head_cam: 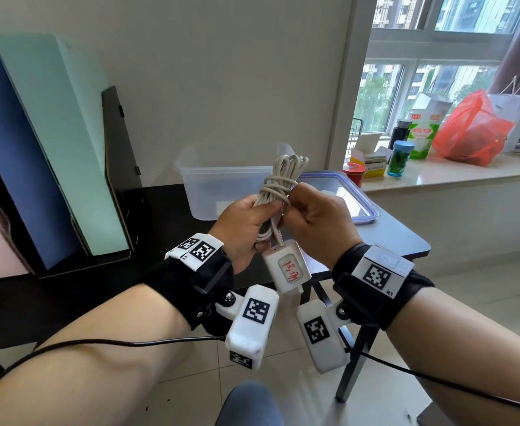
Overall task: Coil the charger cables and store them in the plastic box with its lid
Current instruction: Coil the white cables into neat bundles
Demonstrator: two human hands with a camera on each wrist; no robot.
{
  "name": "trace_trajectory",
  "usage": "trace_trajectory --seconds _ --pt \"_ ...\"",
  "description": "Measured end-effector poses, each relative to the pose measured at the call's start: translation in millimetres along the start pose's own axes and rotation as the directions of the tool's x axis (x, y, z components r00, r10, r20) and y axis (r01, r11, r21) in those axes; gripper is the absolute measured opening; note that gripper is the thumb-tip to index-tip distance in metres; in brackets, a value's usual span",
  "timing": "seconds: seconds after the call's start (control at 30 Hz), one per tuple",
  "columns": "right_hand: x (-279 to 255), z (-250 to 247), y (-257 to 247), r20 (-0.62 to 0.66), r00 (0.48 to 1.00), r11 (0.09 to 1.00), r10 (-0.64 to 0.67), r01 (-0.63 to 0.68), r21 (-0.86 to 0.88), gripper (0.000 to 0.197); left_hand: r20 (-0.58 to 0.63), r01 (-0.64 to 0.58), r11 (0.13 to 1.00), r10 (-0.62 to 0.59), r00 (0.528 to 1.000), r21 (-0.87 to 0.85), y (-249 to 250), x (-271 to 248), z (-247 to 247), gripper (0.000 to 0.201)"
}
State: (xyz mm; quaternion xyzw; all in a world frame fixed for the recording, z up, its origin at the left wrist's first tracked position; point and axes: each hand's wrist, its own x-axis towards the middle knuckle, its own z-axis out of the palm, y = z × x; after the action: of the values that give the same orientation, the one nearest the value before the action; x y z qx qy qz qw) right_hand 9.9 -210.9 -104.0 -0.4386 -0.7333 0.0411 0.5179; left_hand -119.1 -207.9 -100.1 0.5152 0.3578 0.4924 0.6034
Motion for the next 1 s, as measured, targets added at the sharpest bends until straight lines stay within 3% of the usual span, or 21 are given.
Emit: trace_trajectory --seconds 0.1,0.17,0.23,0.33,0.5,0.6,0.67,0.8,1.0 --pt "1.1 -7.0 -2.8 0.04 0.997 0.997 -0.066 0.064 0.029 0.027 0.03 0.014 0.998 -0.012 0.999 -0.068 -0.2 -1.3 0.2 0.013" --pt "1.3 -7.7 -2.7 0.034 0.999 0.998 -0.038 0.036 0.05 0.019 0.019 0.004 0.997 -0.002 1.0 -0.077 -1.3 0.0 -0.7 0.012" --pt "1.0 -3.8 -1.3 0.026 0.992 0.986 0.122 -0.124 0.114 0.017 0.013 -0.008 0.997 0.009 1.0 -0.082 -3.8 2.1 -1.1 0.008" --pt "0.6 2.9 -1.3 0.059 0.929 0.888 0.365 -0.366 0.279 0.022 -0.02 -0.027 0.997 0.025 0.999 -0.078 -7.5 5.1 -0.4 0.019" --pt "-2.8 6.8 -2.5 0.05 0.887 0.841 0.459 -0.452 0.297 0.014 -0.07 -0.049 0.997 0.045 0.997 -0.055 -11.2 7.0 1.6 0.022" --pt "-6.2 9.7 0.3 0.045 0.852 0.781 0.522 -0.498 0.378 0.009 -0.125 -0.031 0.999 0.034 0.992 0.02 -7.5 6.9 2.6 0.035" --pt "-8.2 10.1 0.9 0.034 0.847 0.764 0.531 -0.496 0.413 0.009 -0.131 -0.015 0.992 0.032 0.991 0.125 -3.4 6.8 0.3 0.042" --pt "-9.9 10.0 0.3 -0.005 0.878 0.808 0.479 -0.439 0.393 0.026 -0.161 -0.016 0.943 0.073 0.984 0.331 -0.9 10.0 -6.2 0.033" --pt "-9.2 11.9 -0.9 0.026 0.888 0.816 0.46 -0.434 0.383 0.026 -0.164 -0.071 0.901 0.154 0.974 0.427 -1.2 10.2 -6.9 0.024"
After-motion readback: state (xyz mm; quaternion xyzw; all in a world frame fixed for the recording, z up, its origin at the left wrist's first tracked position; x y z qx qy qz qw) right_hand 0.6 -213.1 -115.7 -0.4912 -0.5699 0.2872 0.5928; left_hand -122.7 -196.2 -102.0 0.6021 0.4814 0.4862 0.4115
